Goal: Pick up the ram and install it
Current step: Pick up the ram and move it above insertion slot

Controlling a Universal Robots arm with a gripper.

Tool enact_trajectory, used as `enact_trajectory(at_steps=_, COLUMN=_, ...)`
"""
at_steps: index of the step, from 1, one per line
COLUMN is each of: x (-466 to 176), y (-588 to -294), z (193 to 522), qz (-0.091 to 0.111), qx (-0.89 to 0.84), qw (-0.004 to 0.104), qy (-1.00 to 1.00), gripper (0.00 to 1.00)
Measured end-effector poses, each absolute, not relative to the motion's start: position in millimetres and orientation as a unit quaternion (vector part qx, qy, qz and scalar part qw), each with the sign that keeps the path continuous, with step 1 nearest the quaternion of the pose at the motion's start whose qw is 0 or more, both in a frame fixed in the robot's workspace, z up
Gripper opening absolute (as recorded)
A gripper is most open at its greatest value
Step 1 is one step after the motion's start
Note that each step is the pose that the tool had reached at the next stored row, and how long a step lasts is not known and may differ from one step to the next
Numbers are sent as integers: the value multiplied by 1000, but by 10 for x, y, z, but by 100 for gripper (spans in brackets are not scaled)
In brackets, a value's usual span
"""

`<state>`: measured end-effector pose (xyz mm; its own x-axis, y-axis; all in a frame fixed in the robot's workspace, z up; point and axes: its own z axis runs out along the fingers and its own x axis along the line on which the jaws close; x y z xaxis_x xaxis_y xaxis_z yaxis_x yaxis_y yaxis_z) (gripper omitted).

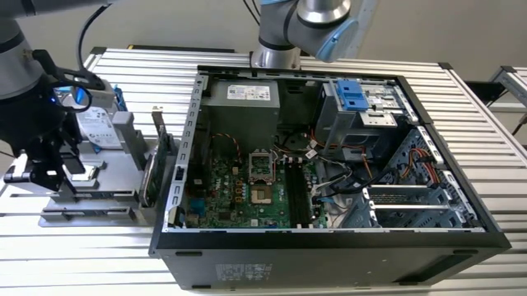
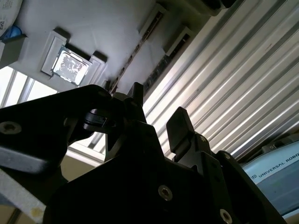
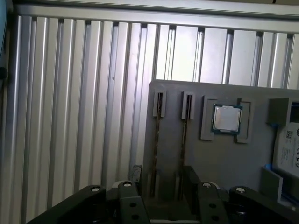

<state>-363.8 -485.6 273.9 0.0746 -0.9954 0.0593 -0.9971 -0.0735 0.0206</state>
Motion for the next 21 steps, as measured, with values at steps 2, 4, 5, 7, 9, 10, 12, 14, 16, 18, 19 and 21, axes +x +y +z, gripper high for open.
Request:
enact_trajectory(at_steps=2, x=-3638, y=-4856, z=2723, qz=15, qx=732, qw=28, qy=-680, gripper=100)
enact_trajectory(at_steps=4, x=-3639, y=-4856, z=2708, qz=15, qx=732, qw=28, qy=-680, gripper=100)
enact_trajectory(at_steps=5, x=-3638, y=-4856, z=2699, qz=15, qx=732, qw=28, qy=-680, gripper=100)
enact_trajectory(at_steps=7, x=-3638, y=-4856, z=2683, qz=15, qx=732, qw=28, qy=-680, gripper=100)
enact_trajectory(at_steps=9, x=-3638, y=-4856, z=2667, qz=15, qx=732, qw=28, qy=-680, gripper=100)
enact_trajectory(at_steps=10, x=-3638, y=-4856, z=2648, qz=15, qx=732, qw=28, qy=-680, gripper=100)
enact_trajectory(at_steps=12, x=-3639, y=-4856, z=2646, qz=15, qx=732, qw=29, qy=-680, gripper=100)
enact_trajectory(at_steps=14, x=-3638, y=-4856, z=2646, qz=15, qx=732, qw=29, qy=-680, gripper=100)
enact_trajectory(at_steps=16, x=-3638, y=-4856, z=2644, qz=15, qx=732, qw=29, qy=-680, gripper=100)
enact_trajectory(at_steps=18, x=-3638, y=-4856, z=2643, qz=15, qx=732, qw=29, qy=-680, gripper=100)
enact_trajectory(at_steps=19, x=-3638, y=-4855, z=2637, qz=16, qx=732, qw=28, qy=-680, gripper=100)
enact_trajectory(at_steps=21, x=-3638, y=-4854, z=2625, qz=16, qx=732, qw=29, qy=-680, gripper=100)
